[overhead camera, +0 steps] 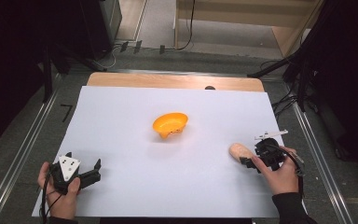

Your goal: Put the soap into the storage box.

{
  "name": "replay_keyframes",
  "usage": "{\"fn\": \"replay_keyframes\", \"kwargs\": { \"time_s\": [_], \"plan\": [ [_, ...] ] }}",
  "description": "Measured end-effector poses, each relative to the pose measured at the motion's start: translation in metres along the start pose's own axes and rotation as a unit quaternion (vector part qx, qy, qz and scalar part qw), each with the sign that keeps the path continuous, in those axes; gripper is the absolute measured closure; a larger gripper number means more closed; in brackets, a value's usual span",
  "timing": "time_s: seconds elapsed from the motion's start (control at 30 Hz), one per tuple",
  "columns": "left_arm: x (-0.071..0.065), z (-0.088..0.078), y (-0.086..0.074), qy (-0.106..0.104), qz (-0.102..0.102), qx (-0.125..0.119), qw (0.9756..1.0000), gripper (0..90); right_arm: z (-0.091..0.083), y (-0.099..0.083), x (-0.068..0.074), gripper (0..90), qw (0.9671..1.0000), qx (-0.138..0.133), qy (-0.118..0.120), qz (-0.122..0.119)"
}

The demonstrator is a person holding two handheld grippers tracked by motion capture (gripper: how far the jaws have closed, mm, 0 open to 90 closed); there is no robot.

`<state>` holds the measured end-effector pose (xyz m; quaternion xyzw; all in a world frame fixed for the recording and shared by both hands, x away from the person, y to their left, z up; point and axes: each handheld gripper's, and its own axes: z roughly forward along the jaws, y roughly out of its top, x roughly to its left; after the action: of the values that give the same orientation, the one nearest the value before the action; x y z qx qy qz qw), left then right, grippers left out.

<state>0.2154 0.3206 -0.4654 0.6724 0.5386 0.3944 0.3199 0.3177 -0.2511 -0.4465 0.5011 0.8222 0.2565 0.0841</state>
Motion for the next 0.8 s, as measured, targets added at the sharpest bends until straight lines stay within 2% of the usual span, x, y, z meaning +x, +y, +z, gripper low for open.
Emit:
{"fn": "replay_keyframes", "kwargs": {
  "time_s": [0.13,0.2,0.3,0.33,0.5,0.53,0.57,0.6,0.67,0.8],
  "plan": [
    [0.000,0.000,0.000,0.000,-0.001,-0.001,1.0000,4.1,0.005,0.006,0.004,26.0,0.9999,0.011,0.006,-0.010],
    [0.000,0.000,0.000,0.000,0.000,-0.001,1.0000,4.1,0.011,0.010,0.006,26.6,0.9994,0.027,-0.002,-0.024],
    [0.000,0.000,0.000,0.001,0.000,-0.002,1.0000,4.4,0.014,0.012,0.007,27.6,0.9988,0.033,-0.008,-0.034],
    [0.000,0.000,0.000,0.001,0.000,-0.002,1.0000,4.4,0.016,0.013,0.006,27.4,0.9982,0.036,-0.005,-0.047],
    [0.000,0.000,0.000,0.000,0.000,-0.002,1.0000,4.4,0.019,0.015,0.006,29.0,0.9967,0.044,0.000,-0.069],
    [0.000,0.000,0.000,0.001,0.000,-0.002,1.0000,4.4,0.023,0.016,0.006,30.3,0.9950,0.052,-0.004,-0.085],
    [0.000,0.000,0.000,0.001,0.000,-0.002,1.0000,4.4,0.023,0.016,0.006,30.3,0.9950,0.052,-0.004,-0.085],
    [0.000,0.000,0.000,0.001,0.001,-0.002,1.0000,4.5,0.025,0.016,0.006,31.0,0.9939,0.054,-0.004,-0.096],
    [-0.001,0.000,0.000,0.001,0.001,-0.002,1.0000,4.4,0.025,0.016,0.006,31.3,0.9942,0.053,-0.001,-0.094],
    [-0.001,0.000,0.000,0.001,0.001,-0.002,1.0000,4.5,0.025,0.016,0.004,31.8,0.9931,0.048,0.004,-0.107]
  ]
}}
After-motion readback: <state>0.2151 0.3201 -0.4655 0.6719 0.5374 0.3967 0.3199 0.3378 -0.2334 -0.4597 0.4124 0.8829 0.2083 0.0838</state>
